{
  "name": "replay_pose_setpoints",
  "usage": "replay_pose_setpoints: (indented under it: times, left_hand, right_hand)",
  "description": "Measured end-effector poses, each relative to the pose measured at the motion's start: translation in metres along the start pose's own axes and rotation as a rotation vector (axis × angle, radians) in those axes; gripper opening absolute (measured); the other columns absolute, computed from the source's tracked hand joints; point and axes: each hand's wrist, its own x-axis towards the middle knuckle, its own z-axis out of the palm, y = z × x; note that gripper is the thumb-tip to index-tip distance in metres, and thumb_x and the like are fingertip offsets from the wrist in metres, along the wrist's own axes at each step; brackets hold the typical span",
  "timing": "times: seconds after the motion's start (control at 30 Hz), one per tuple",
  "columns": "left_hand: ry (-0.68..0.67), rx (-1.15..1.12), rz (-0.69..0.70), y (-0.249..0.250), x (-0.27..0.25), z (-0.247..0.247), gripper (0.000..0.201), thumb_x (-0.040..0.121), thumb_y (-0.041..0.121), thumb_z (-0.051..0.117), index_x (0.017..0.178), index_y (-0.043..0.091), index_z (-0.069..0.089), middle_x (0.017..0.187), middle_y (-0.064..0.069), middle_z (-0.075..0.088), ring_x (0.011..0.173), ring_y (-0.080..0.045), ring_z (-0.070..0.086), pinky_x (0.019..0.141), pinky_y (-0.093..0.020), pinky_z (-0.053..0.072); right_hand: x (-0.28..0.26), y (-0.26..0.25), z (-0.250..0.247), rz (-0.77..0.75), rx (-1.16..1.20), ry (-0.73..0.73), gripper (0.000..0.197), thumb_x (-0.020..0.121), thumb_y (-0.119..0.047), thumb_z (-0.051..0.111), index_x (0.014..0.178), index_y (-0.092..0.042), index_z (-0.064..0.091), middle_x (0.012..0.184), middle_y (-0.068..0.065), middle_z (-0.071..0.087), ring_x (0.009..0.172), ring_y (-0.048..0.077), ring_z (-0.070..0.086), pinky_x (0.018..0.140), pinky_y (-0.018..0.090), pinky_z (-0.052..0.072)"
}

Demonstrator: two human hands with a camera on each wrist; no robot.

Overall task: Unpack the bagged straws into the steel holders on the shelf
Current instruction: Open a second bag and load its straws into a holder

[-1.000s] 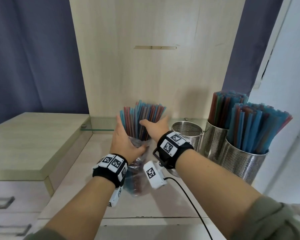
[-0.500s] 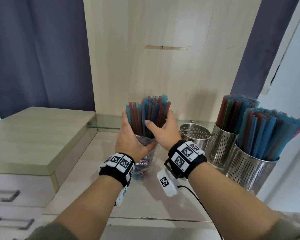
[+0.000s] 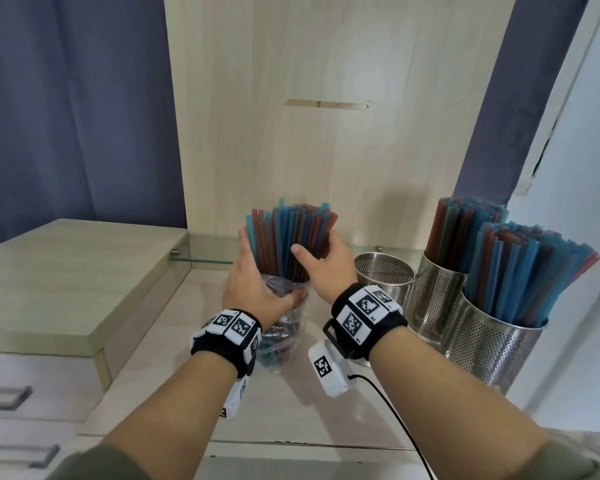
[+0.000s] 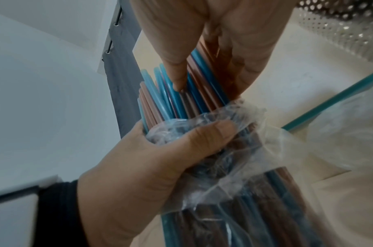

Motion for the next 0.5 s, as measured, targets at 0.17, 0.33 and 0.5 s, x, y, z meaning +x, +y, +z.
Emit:
replay_pose_setpoints:
  times: [0.17, 0.33, 0.5]
  left_hand:
    - [0.047, 0.003, 0.017, -0.0001, 0.0002, 0.0030, 0.145, 0.054, 0.050, 0.090, 0.154, 0.019, -0.011, 0.143, -0.005, 0.035, 0.128, -0.020, 0.028, 0.106, -0.039, 0.034]
    - [0.029, -0.054, 0.004, 0.0016, -0.0023, 0.0017, 0.148, 0.054, 0.047, 0.092, 0.153, 0.020, -0.014, 0.152, -0.007, 0.025, 0.138, -0.023, 0.031, 0.108, -0.034, 0.032]
    - [0.029, -0.058, 0.000, 0.0039, -0.0031, -0.0011, 0.152, 0.050, 0.050, 0.093, 0.153, 0.021, -0.016, 0.157, -0.008, 0.019, 0.141, -0.025, 0.030, 0.111, -0.037, 0.032]
  right_hand:
    - [-0.0023, -0.0014, 0.0001, -0.005, -0.009, -0.009, 0.032, 0.089, -0.030, 0.069, 0.117, -0.017, 0.058, 0.101, -0.008, 0.067, 0.094, 0.009, 0.064, 0.085, 0.028, 0.054]
    - [-0.0038, -0.0053, 0.0010, 0.014, 0.043, 0.001, 0.026, 0.088, -0.023, 0.071, 0.111, -0.019, 0.059, 0.096, -0.009, 0.066, 0.086, 0.004, 0.063, 0.075, 0.018, 0.051]
    - [0.0019, -0.0078, -0.0031, 0.053, -0.007, -0.021, 0.013, 0.084, -0.021, 0.071, 0.091, -0.010, 0.068, 0.080, 0.000, 0.071, 0.073, 0.013, 0.067, 0.067, 0.025, 0.055]
